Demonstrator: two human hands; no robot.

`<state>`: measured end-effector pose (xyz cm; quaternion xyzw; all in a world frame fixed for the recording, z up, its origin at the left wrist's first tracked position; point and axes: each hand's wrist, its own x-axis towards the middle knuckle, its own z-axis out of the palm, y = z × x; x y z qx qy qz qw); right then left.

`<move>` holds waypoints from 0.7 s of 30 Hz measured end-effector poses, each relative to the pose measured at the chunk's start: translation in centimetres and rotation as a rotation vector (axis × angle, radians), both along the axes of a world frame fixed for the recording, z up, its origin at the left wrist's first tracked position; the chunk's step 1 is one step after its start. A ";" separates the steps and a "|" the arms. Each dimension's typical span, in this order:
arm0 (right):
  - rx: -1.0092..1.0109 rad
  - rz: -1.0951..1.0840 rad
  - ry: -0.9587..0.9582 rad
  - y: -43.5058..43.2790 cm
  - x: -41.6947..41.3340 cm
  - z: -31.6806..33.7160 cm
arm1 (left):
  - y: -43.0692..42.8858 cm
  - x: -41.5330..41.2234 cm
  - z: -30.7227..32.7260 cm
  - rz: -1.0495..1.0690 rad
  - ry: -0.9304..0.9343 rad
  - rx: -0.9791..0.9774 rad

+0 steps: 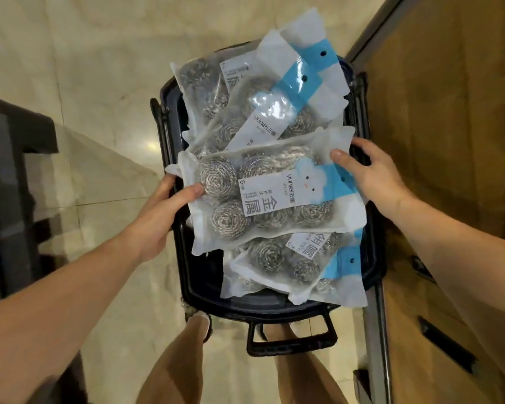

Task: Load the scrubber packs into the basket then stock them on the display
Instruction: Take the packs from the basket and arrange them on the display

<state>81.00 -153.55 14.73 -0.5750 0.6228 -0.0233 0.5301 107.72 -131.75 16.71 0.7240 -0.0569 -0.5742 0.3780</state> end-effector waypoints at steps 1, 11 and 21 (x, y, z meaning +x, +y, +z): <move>0.008 0.008 -0.003 -0.2 0.0 0.0 | -0.1 0.2 0.2 -0.010 0.007 0.004; 0.032 0.064 0.093 -0.7 0.1 1.2 | -0.8 1.7 2.0 -0.155 0.024 0.147; -0.247 -0.233 0.167 0.3 -0.4 8.5 | -4.4 2.2 8.8 -0.668 -0.810 0.009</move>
